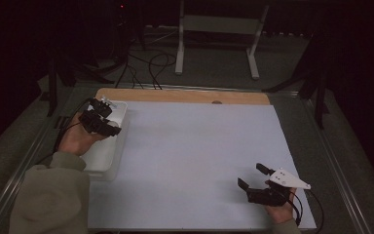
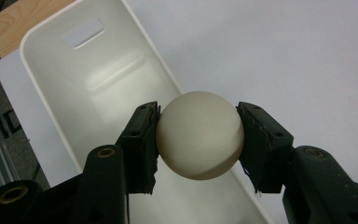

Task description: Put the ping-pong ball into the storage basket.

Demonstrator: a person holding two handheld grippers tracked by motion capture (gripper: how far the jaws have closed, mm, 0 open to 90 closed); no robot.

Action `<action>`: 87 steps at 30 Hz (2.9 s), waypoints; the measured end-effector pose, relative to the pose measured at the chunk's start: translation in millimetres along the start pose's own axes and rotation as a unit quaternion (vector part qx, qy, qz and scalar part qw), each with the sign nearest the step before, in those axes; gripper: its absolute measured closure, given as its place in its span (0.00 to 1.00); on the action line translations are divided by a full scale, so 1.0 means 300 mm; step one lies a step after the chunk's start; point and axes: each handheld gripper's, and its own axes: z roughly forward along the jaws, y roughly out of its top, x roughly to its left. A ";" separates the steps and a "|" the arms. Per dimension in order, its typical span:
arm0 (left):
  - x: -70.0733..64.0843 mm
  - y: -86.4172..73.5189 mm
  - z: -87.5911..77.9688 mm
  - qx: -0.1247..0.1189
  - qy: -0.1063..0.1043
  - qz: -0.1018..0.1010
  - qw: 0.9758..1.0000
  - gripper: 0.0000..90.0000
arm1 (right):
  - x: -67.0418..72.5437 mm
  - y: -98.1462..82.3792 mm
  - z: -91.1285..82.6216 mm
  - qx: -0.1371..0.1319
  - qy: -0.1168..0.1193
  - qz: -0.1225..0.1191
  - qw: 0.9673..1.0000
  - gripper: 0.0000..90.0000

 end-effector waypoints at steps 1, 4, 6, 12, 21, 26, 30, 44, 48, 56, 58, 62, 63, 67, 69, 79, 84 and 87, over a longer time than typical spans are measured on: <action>0.001 -0.003 0.002 -0.002 0.000 -0.003 1.000 0.57 | 0.000 0.000 0.000 0.000 0.000 0.000 1.000 0.08; 0.007 -0.010 0.004 0.000 0.001 -0.008 1.000 0.57 | 0.000 0.000 0.001 0.001 0.000 0.000 1.000 0.08; 0.012 -0.015 0.005 0.003 0.002 -0.007 1.000 0.57 | 0.000 0.000 0.001 0.001 0.000 0.000 1.000 0.08; 0.020 -0.027 0.009 0.006 0.002 -0.012 1.000 0.57 | 0.001 -0.001 0.001 0.001 0.000 0.000 1.000 0.08; 0.028 -0.035 0.015 0.012 0.006 -0.012 1.000 0.57 | 0.000 0.000 0.001 0.001 0.000 0.000 1.000 0.08; 0.033 -0.040 0.020 0.015 0.007 -0.015 1.000 0.57 | -0.001 0.000 0.000 0.000 -0.001 0.000 1.000 0.08; 0.034 -0.046 0.025 0.015 0.008 -0.017 1.000 0.57 | -0.001 0.000 0.000 0.000 -0.001 0.000 1.000 0.08; 0.042 -0.068 0.037 0.015 0.006 -0.021 1.000 0.57 | 0.000 0.000 0.001 0.000 -0.002 0.000 1.000 0.08; 0.044 -0.072 0.042 0.018 0.005 -0.019 1.000 0.57 | 0.000 0.000 0.001 0.000 -0.002 0.000 1.000 0.08; 0.044 -0.077 0.048 0.021 0.004 -0.023 1.000 0.57 | 0.000 0.000 0.000 0.000 -0.002 0.000 1.000 0.08; 0.046 -0.078 0.047 0.020 0.003 -0.023 1.000 0.56 | 0.000 0.000 0.000 0.000 -0.003 0.000 1.000 0.08; 0.050 -0.080 0.041 -0.003 0.011 -0.038 0.999 0.21 | 0.000 0.000 0.000 0.000 -0.003 0.000 1.000 0.08; 0.052 -0.080 0.039 -0.003 0.012 -0.046 0.999 0.13 | 0.000 0.000 0.000 0.000 -0.003 0.000 1.000 0.08; 0.057 -0.084 0.038 0.003 0.010 -0.047 0.999 0.01 | 0.000 0.000 0.001 0.000 -0.003 -0.001 1.000 0.08; 0.058 -0.085 0.038 0.002 0.009 -0.046 0.999 0.00 | 0.000 0.000 0.001 0.000 -0.002 -0.001 1.000 0.08; 0.052 -0.086 0.029 -0.014 0.011 -0.042 0.999 0.00 | 0.000 0.000 0.000 -0.001 -0.003 0.000 1.000 0.08; 0.040 -0.085 0.024 -0.020 0.011 -0.035 0.999 0.00 | 0.000 0.000 0.000 -0.002 -0.003 0.000 1.000 0.08; 0.035 -0.083 0.022 -0.024 0.009 -0.033 0.999 0.00 | 0.000 0.000 0.000 -0.001 -0.003 0.000 1.000 0.08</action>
